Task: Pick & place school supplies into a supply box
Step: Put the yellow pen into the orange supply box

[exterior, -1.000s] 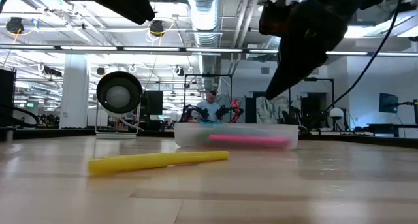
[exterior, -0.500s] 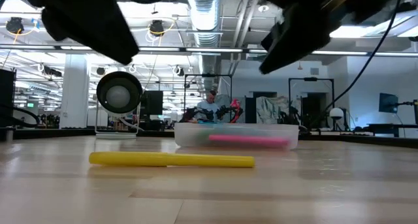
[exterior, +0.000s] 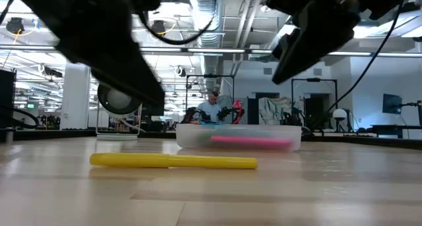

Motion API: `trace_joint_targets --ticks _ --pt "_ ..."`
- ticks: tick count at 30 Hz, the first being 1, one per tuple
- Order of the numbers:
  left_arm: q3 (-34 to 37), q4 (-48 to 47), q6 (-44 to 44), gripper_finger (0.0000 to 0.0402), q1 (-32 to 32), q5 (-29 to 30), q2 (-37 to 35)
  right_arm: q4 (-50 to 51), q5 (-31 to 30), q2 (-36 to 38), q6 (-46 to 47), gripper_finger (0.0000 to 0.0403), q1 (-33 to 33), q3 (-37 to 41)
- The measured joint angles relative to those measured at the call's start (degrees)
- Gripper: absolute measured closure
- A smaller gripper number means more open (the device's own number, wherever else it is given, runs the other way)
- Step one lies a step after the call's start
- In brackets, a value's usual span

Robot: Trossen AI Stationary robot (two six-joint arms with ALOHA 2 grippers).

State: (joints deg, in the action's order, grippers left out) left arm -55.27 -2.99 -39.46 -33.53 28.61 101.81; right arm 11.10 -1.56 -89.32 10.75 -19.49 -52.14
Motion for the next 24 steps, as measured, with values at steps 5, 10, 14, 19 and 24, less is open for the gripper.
trace_joint_targets --ticks 5,10,14,19,24 --pt "-0.06 3.85 8.25 0.0265 3.4 -5.55 0.98 1.77 -0.03 0.0 1.69 0.0277 -1.55 0.0" --pt "-0.1 6.24 12.02 0.0265 5.49 -9.74 2.55 2.11 -3.15 0.0 2.67 0.0269 -3.78 0.0" --pt "-0.43 8.9 14.92 0.0265 5.6 -14.65 5.51 2.27 -5.81 0.0 3.99 0.0274 -4.7 -0.02" --pt "-1.8 8.55 14.94 0.0265 4.48 -15.48 8.73 3.38 -6.06 0.0 6.25 0.0282 -5.54 -0.02" --pt "-2.93 5.11 12.31 0.0265 3.58 -11.53 10.18 4.49 -6.06 0.0 7.87 0.0284 -6.27 -0.02"
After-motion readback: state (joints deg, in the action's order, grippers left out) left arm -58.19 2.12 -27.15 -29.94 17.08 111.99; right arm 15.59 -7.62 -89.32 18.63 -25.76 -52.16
